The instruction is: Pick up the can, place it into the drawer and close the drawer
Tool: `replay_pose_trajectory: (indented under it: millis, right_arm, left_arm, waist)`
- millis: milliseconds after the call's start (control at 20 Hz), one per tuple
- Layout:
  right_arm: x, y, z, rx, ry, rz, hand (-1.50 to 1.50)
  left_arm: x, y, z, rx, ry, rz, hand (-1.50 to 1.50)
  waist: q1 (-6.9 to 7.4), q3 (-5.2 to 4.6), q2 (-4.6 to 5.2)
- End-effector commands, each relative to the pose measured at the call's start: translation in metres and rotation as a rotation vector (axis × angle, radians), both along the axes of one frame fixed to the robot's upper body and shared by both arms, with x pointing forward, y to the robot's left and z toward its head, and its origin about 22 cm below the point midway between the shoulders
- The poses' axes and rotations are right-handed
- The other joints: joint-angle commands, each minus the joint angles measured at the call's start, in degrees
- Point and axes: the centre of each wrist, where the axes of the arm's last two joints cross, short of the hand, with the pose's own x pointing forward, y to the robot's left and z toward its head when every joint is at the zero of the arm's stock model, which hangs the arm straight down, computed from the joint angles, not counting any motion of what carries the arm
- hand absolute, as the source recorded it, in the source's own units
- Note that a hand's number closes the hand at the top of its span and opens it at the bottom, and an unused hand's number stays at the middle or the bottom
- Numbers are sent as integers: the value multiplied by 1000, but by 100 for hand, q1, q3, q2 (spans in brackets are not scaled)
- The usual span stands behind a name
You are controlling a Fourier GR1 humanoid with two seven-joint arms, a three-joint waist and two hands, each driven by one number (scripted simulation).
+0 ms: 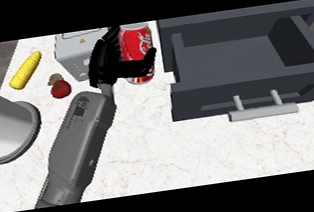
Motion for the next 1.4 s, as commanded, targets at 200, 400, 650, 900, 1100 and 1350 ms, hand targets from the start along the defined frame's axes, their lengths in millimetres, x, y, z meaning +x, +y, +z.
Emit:
replay_pose_trajectory:
  millis: [200, 400, 650, 900, 1100, 1350]
  right_arm:
    - [8, -9, 13, 2, -13, 4, -150]
    - [-6, 12, 20, 5, 2, 19, -150]
    - [7, 1, 12, 2, 0, -1, -150]
    - [7, 7, 11, 7, -30, 23, -150]
    - [3, 8, 10, 8, -21, 20, -150]
    - [22, 1, 25, -3, -26, 25, -150]
  left_arm:
    - [2, -54, 82, 39, -33, -30, 150]
    - [18, -73, 115, 69, -42, -22, 150]
    - [15, -98, 152, 78, -24, -35, 150]
    - [25, -117, 164, 108, -6, -7, 150]
    - [28, -125, 166, 147, -6, -30, 150]
    - [25, -142, 181, 176, -15, 12, 150]
  waist:
    - [-39, -1, 12]
    - [-125, -3, 32]
    - [-106, 1, 31]
    - [-252, 5, 73]
    - [-294, 6, 83]
    - [-352, 9, 95]
